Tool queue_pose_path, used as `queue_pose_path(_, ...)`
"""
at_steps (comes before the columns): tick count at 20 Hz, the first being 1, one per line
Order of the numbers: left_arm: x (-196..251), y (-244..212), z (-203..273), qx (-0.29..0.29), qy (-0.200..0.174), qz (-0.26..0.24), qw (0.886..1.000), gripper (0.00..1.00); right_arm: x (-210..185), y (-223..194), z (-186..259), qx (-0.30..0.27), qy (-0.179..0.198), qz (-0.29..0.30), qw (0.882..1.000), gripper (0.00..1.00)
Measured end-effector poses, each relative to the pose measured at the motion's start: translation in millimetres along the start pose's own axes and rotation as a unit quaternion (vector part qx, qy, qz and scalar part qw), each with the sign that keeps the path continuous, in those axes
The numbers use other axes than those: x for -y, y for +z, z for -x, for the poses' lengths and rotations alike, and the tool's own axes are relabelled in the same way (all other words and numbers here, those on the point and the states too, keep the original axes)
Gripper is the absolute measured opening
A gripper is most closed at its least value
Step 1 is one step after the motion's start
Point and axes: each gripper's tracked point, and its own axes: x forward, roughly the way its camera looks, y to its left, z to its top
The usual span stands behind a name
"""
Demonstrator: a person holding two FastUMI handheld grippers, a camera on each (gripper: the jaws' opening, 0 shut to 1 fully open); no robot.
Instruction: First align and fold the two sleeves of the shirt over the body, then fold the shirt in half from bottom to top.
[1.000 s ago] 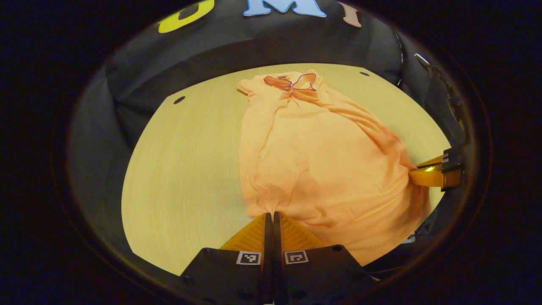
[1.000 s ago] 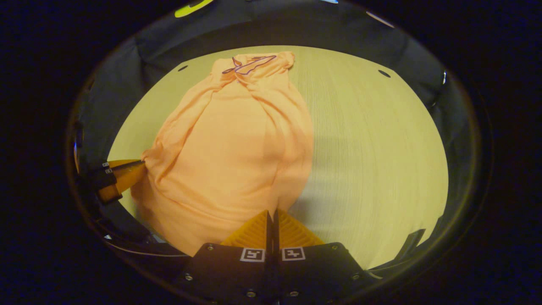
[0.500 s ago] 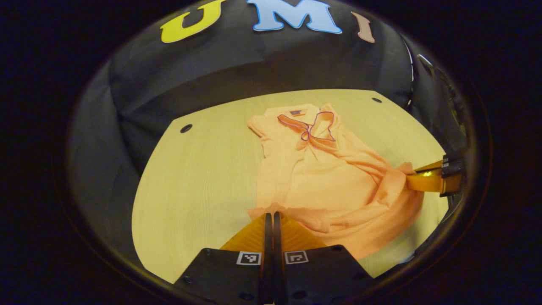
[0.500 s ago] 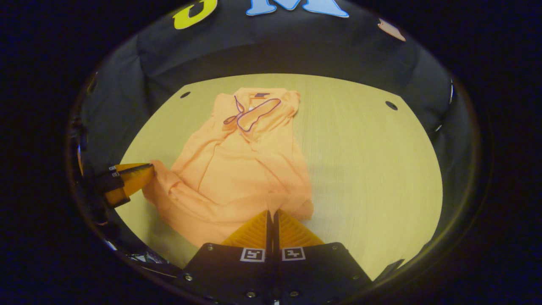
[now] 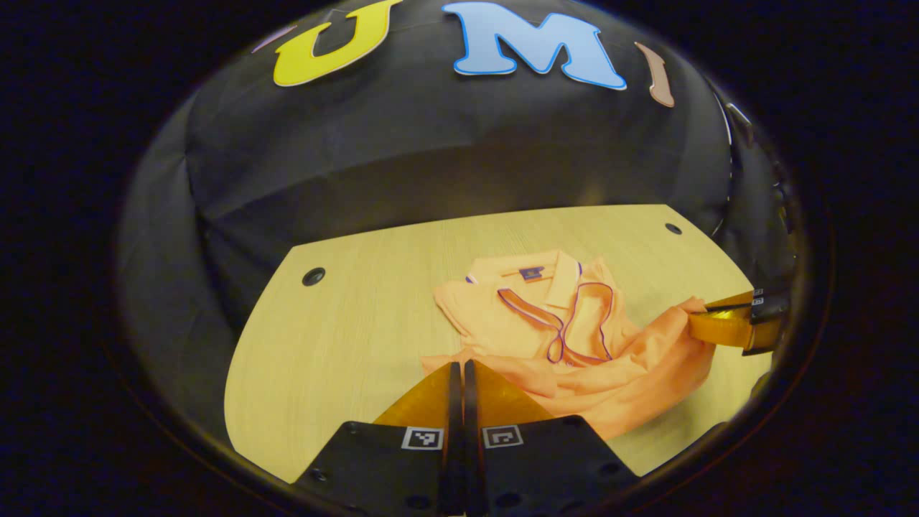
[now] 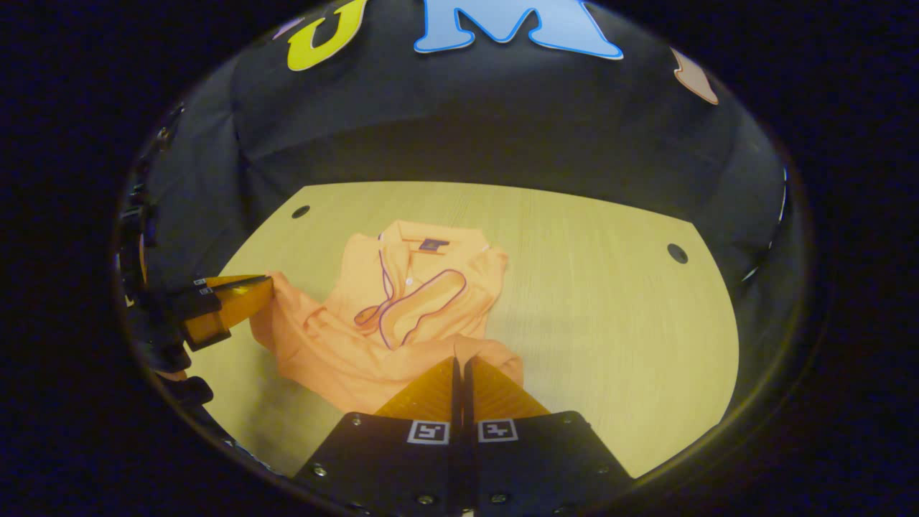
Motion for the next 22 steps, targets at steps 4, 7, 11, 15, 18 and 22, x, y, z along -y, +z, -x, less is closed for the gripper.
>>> queue_pose_path(4, -10.1, 43.3, -40.2, 0.03, 0.011, -0.017, 0.999, 0.06, 14.1, 46.4, -26.4, 0.028, -0.006, -0.005, 1.0, 0.0)
queue_pose_path(7, -12.3, 63.3, -68.1, 0.037, 0.01, -0.021, 0.999, 0.06, 21.4, 74.8, -45.7, 0.042, -0.01, -0.005, 0.999, 0.0)
queue_pose_path(11, -24.7, 90.1, -106.1, 0.053, 0.022, -0.014, 0.998, 0.06, 36.1, 108.6, -77.1, 0.057, -0.017, -0.011, 0.998, 0.0)
queue_pose_path(15, -33.5, 115.9, -148.0, 0.068, 0.024, -0.007, 0.997, 0.09, 49.8, 139.0, -113.7, 0.071, -0.026, -0.032, 0.997, 0.0)
queue_pose_path(18, -35.6, 123.7, -177.5, 0.075, 0.025, -0.018, 0.997, 0.06, 61.5, 156.4, -140.6, 0.079, -0.033, -0.044, 0.995, 0.0)
queue_pose_path(22, -29.4, 118.4, -208.0, 0.072, 0.02, -0.03, 0.997, 0.05, 71.8, 159.8, -174.4, 0.073, -0.039, -0.056, 0.995, 0.0)
